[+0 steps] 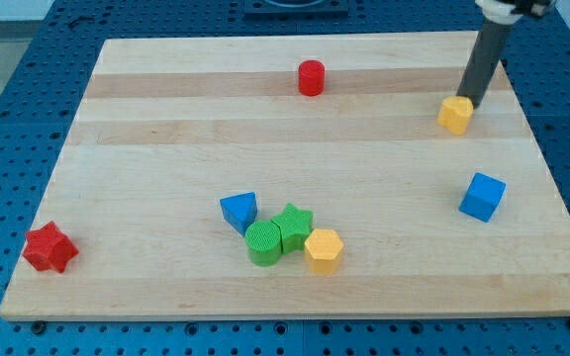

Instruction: Move the yellow heart towards the center

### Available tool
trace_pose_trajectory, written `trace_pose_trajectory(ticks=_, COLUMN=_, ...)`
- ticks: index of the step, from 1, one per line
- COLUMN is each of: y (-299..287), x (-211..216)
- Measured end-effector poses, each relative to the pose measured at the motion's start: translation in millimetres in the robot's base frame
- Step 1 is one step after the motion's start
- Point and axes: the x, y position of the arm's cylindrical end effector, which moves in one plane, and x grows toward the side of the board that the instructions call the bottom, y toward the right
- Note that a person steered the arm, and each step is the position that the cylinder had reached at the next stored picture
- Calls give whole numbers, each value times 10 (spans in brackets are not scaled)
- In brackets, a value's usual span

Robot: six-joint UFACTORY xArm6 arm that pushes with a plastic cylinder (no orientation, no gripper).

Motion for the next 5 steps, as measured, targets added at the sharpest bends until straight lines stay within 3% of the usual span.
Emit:
trace_pose_trajectory(ticks=2, y=-66, x=338)
trace_pose_trajectory(ticks=4, y=-1090, x=339)
trace_pose_trajectory(ticks=5, y=-1280, x=480)
